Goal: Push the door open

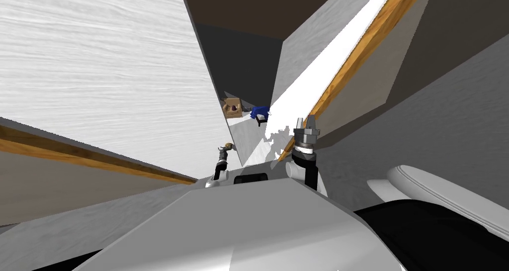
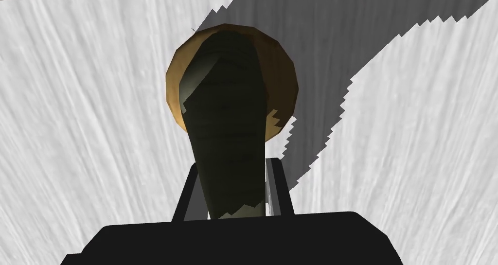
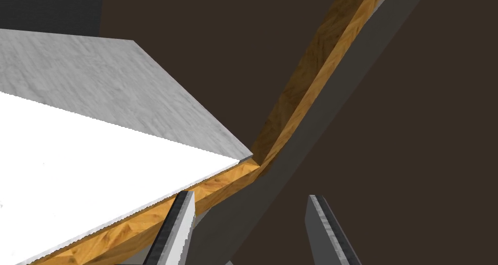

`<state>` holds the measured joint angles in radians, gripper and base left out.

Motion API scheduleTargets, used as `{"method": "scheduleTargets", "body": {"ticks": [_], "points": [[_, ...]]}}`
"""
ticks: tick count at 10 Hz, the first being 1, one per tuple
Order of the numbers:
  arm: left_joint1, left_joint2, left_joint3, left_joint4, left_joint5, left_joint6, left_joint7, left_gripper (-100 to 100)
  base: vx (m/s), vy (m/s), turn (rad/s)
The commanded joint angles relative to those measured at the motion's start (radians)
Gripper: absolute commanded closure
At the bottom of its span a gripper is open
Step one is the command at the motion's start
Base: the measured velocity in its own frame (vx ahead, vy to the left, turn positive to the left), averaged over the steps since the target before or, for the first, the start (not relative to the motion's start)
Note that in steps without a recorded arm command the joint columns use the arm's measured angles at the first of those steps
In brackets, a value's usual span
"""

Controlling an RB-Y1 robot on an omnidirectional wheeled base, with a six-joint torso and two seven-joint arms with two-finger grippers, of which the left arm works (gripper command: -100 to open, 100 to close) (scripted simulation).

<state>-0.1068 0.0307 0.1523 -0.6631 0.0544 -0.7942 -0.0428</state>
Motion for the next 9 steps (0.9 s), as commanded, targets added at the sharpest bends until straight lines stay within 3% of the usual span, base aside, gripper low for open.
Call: {"method": "scheduleTargets", "body": {"ticks": [1,4,9], "points": [[0.007,0.009,0.007,-0.030,0.003,0.008,-0.002,100,0.110,-0.020,0.019],[0.007,0.031,0.037,-0.030,0.020,0.009,-0.011,100,0.190,-0.037,0.038],[0.008,0.051,0.082,-0.030,0.045,0.011,-0.024,100,0.172,-0.033,0.044]]}}
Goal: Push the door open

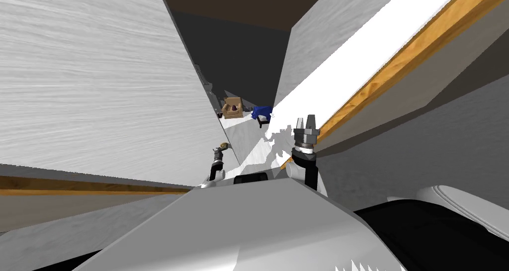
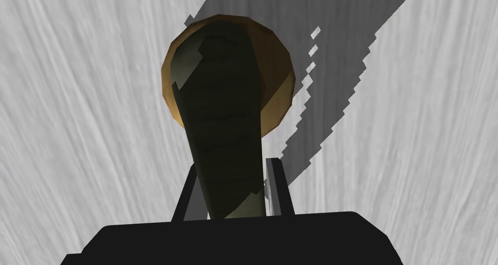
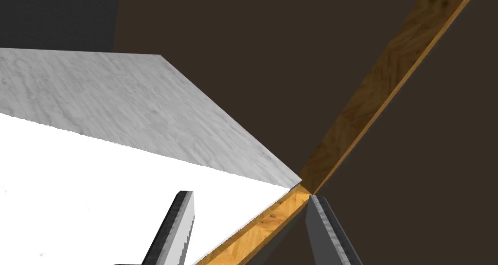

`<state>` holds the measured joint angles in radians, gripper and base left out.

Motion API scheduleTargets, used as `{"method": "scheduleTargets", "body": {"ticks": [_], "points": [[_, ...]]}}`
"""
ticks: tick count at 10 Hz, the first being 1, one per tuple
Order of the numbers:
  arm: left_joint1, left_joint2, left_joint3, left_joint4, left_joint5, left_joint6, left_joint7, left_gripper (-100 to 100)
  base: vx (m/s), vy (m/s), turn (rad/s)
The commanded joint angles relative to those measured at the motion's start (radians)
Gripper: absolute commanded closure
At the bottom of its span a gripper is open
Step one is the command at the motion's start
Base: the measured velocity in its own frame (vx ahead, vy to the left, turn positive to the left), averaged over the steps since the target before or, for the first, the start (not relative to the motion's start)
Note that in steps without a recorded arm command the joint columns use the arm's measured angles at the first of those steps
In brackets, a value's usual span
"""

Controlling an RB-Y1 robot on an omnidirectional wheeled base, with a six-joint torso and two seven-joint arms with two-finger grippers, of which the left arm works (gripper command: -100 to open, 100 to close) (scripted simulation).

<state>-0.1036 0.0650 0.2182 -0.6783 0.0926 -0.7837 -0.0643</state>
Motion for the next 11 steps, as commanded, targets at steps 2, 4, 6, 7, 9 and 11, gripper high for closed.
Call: {"method": "scheduleTargets", "body": {"ticks": [2,4,6,7,9,11], "points": [[0.005,0.022,0.037,-0.014,0.019,0.001,-0.009,100,0.172,-0.024,0.051],[0.006,0.026,0.060,-0.014,0.032,0.002,-0.015,100,0.192,-0.055,0.073],[0.006,0.026,0.060,-0.014,0.032,0.002,-0.015,100,0.111,-0.009,0.018],[0.006,0.027,0.082,-0.014,0.045,0.003,-0.022,100,0.163,-0.021,0.061],[0.006,0.027,0.093,-0.014,0.051,0.004,-0.025,100,0.173,-0.060,0.066],[0.007,0.024,0.119,-0.014,0.066,0.005,-0.033,100,0.165,-0.043,0.074]]}}
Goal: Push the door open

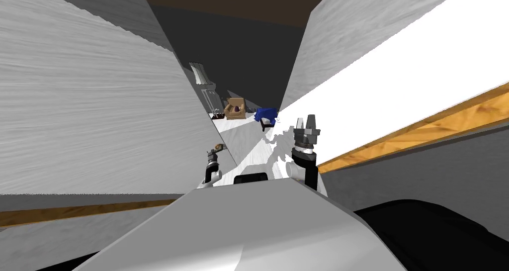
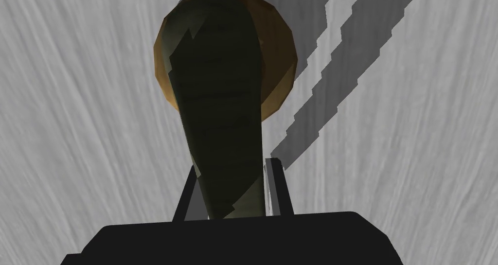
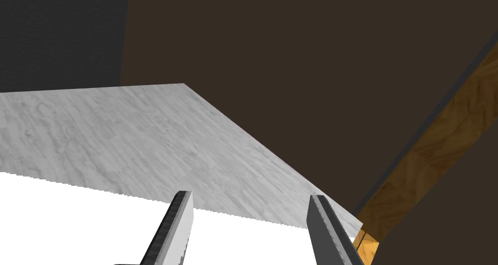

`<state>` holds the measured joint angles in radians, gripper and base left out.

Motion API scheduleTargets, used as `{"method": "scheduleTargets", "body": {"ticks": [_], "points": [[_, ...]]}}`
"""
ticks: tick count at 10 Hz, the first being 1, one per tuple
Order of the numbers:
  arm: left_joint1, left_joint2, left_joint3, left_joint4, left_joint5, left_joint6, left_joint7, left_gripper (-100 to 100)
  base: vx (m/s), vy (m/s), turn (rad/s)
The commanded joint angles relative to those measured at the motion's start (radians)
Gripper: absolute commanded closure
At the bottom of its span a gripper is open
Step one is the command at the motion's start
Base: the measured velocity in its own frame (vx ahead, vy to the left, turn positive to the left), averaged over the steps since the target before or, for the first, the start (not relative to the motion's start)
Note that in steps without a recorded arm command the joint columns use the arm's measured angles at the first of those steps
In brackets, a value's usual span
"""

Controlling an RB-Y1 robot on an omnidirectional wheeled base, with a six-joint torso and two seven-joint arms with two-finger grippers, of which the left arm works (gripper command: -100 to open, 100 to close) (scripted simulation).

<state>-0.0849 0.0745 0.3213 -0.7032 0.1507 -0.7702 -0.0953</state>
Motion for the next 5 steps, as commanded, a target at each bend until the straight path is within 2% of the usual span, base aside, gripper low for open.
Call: {"method": "scheduleTargets", "body": {"ticks": [1,5], "points": [[-0.011,0.013,0.026,0.011,0.013,-0.009,-0.005,100,0.239,-0.034,0.063],[-0.011,0.000,0.066,0.011,0.036,-0.007,-0.017,100,0.201,-0.044,0.074]]}}
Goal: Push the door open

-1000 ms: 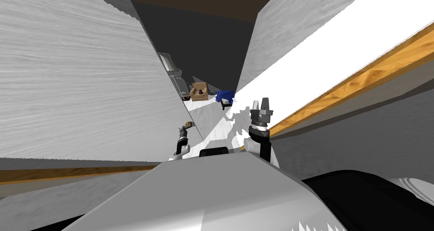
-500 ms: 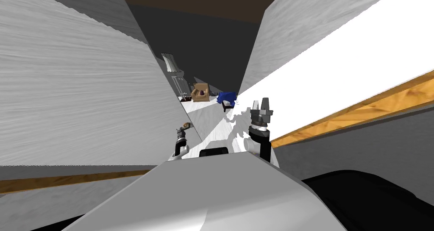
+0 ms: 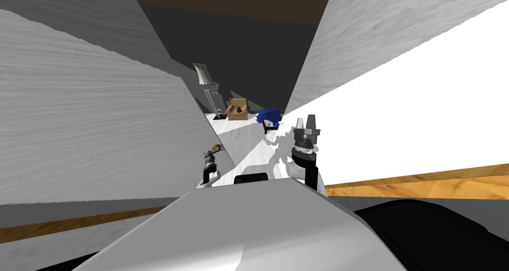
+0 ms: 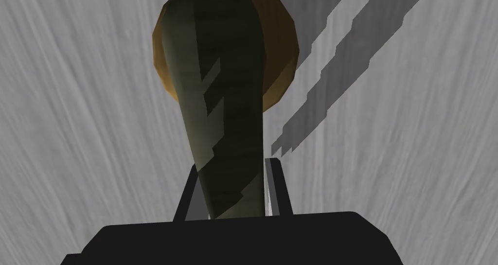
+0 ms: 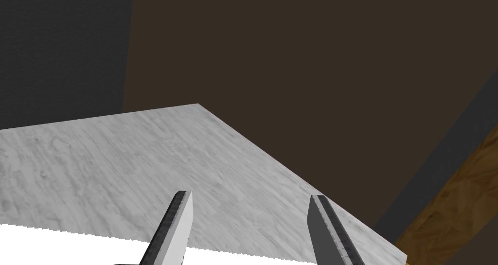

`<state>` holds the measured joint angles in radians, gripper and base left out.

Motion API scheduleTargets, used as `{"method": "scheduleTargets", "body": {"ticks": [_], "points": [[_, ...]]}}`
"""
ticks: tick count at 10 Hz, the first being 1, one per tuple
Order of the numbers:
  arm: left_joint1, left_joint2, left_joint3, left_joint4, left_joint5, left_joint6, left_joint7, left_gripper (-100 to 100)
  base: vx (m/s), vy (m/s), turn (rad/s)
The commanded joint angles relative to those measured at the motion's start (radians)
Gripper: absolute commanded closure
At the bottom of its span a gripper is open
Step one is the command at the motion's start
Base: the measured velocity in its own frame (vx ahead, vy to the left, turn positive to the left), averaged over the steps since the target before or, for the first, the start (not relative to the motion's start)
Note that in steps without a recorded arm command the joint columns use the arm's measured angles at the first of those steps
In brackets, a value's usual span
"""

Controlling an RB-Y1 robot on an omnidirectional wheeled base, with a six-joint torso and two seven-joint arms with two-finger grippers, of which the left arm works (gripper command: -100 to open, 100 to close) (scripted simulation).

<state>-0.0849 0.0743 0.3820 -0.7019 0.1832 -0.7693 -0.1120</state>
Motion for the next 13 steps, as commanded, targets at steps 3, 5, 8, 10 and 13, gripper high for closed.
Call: {"method": "scheduleTargets", "body": {"ticks": [3,5,8,10,13], "points": [[-0.002,-0.001,0.020,0.008,0.011,-0.004,-0.003,100,0.156,-0.032,0.056],[0.000,0.007,0.043,0.007,0.024,-0.006,-0.011,100,0.144,0.014,0.039],[0.001,0.011,0.074,0.006,0.042,-0.008,-0.023,100,0.178,0.003,0.033],[0.003,0.011,0.097,0.005,0.056,-0.009,-0.032,100,0.215,0.017,0.042],[0.005,0.007,0.129,0.004,0.074,-0.011,-0.044,100,0.201,-0.004,0.046]]}}
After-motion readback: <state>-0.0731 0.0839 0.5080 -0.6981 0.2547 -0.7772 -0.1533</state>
